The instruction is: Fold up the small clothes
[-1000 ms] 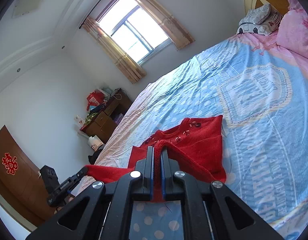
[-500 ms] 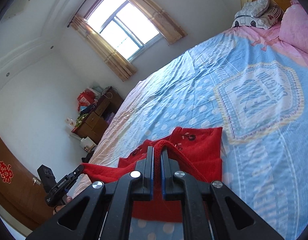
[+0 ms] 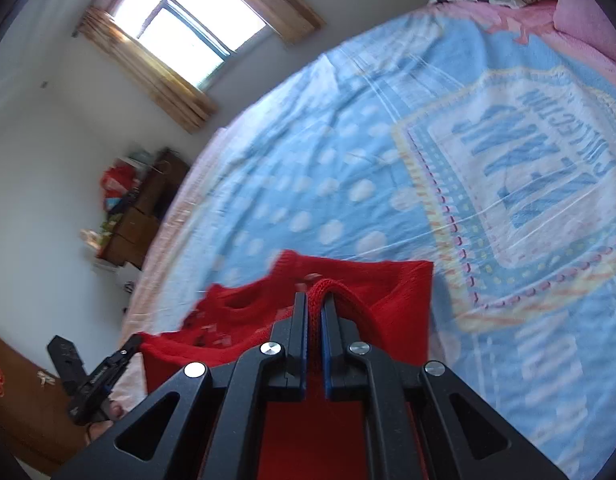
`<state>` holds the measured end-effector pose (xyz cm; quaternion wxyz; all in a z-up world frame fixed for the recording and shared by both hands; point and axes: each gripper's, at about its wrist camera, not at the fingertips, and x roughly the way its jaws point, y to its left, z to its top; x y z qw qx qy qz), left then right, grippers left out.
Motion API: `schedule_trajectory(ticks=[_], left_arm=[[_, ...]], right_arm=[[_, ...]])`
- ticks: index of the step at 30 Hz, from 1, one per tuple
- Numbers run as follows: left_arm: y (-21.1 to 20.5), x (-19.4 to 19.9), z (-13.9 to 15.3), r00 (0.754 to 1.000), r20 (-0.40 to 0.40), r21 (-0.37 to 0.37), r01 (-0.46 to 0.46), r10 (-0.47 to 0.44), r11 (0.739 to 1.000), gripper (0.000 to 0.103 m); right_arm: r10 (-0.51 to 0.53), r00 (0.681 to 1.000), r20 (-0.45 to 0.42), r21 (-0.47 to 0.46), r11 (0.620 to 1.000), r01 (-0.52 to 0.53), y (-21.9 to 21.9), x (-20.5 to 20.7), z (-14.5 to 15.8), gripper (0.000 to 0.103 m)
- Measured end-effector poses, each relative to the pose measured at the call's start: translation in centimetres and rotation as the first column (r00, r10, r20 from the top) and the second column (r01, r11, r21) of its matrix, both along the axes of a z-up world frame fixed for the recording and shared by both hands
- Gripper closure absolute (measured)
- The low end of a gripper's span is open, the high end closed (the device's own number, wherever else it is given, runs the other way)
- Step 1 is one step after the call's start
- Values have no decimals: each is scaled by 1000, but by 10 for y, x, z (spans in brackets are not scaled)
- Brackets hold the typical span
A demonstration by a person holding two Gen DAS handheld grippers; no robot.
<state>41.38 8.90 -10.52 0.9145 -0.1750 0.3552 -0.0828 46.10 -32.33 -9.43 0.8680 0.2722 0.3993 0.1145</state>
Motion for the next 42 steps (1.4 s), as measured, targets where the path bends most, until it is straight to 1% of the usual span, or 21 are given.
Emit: schedule_trajectory(ticks=[2,4,6,7,8,9,13,14,15,17,18,19,23,25,28,30,32,35,38,40,42], left_arm=[[1,6,-9,999,-31,14,-18,18,1000,90],[3,6,-12,998,-61,-7,-17,16,1000,88],[3,-6,-6,999,-43,22,-25,26,999,75],[2,-13,-3,999,-26,54,-23,25,998,69],[0,-21,1,1000,-8,94,-22,23,995,57],[-1,-30,5,1000,10,135,-23,22,991,49],[-15,-40,2,1000,5,271,7,-9,963,41],[-25,-37,-3,1000,-23,339,25,-18,941,41],[-34,-32,-9,999,-41,402,34,-19,915,41],[-44,-20,-16,998,-67,470,45,-15,881,41],[-45,-11,-20,996,-86,489,38,4,871,40],[-42,-3,-22,995,-87,498,9,39,867,40],[-19,19,-19,984,-57,480,-122,169,869,41],[-10,20,-19,979,-71,459,-137,190,878,41],[-2,6,-16,984,-67,415,-123,165,902,41],[-6,-5,-12,989,-53,402,-104,137,910,41],[-8,-8,-7,995,-44,372,-63,86,926,41],[-12,0,-1,999,-48,344,-7,25,939,41],[-14,6,-7,997,-56,357,-24,47,934,38],[-15,9,-20,992,-95,395,-37,81,918,38],[-8,4,-27,985,-129,362,-60,113,930,38]], right_arm=[[-10,1000,-29,-6,1000,10,-2,13,-13,98],[-33,999,-43,-25,999,32,-6,24,-22,96],[-66,997,-48,-39,997,64,-11,25,-24,77],[-77,996,-42,-43,996,75,-13,21,-23,54],[-78,997,-26,-52,996,76,-13,16,-20,47],[-65,998,9,-85,994,66,-10,6,-14,47],[86,995,58,-269,961,-67,28,-21,1,47],[143,989,35,-284,950,-127,40,-23,-1,47],[218,975,-31,-303,928,-217,59,-19,-7,47],[287,950,-126,-346,884,-313,83,-9,-20,47],[312,930,-195,-403,839,-366,101,3,-30,47],[305,930,-206,-438,821,-367,108,10,-33,47],[193,971,-143,-481,844,-239,108,56,-27,47],[102,990,-102,-490,861,-139,99,72,-21,47],[64,997,-51,-422,903,-80,80,67,-11,47],[96,995,-18,-400,912,-95,74,54,-8,47],[117,993,11,-442,891,-100,71,42,-8,47],[130,991,-12,-437,891,-122,55,36,-15,47],[98,995,-32,-417,903,-103,39,40,-19,47],[97,994,-55,-419,901,-111,37,41,-24,47],[89,993,-79,-445,888,-115,38,36,-28,47]])
